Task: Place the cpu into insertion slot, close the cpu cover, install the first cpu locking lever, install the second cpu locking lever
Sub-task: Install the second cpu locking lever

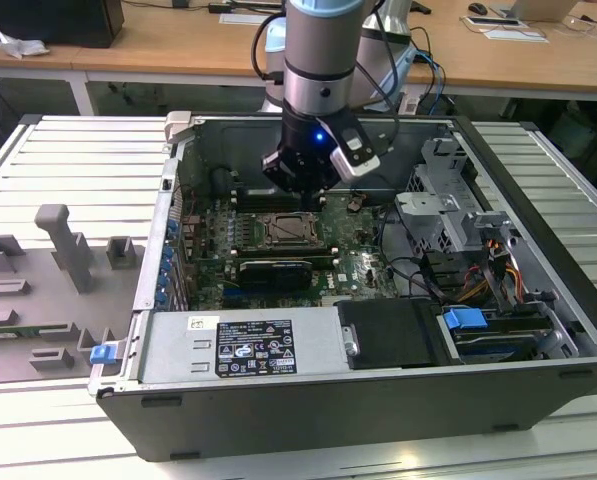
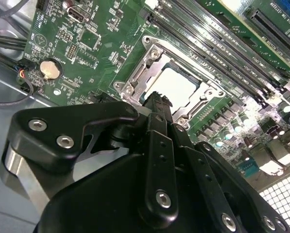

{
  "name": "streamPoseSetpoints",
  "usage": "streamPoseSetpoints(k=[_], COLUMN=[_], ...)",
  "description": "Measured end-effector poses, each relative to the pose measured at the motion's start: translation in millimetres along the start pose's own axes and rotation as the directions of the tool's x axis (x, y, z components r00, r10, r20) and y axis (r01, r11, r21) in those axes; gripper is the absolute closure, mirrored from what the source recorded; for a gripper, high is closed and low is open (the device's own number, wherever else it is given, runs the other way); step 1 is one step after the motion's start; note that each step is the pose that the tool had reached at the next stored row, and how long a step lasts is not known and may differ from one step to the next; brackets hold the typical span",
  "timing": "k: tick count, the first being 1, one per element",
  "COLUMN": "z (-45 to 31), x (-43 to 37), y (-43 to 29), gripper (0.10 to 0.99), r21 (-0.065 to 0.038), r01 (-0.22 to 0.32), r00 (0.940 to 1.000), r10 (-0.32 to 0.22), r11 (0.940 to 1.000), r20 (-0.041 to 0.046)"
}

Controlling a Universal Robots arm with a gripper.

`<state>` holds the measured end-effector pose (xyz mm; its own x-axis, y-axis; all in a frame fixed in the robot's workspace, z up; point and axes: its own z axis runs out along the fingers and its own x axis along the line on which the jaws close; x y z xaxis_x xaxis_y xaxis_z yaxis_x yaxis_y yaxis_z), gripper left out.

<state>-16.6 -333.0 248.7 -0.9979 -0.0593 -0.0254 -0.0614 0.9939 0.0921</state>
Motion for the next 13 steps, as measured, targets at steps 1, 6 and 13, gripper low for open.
streamPoseSetpoints(k=[1, 6, 13], z=[-0.1, -0.6, -1.0], x=[0.0, 0.3, 0.6], y=[-0.6, -5.6, -10.5], gripper=[0.980, 0.980, 0.980], r21=[0.000, 0.000, 0.000], r01=[0.000, 0.000, 0.000], r00=[1.0000, 1.0000, 1.0000], r10=[0.000, 0.000, 0.000], r11=[1.0000, 1.0000, 1.0000], r20=[0.0000, 0.0000, 0.0000])
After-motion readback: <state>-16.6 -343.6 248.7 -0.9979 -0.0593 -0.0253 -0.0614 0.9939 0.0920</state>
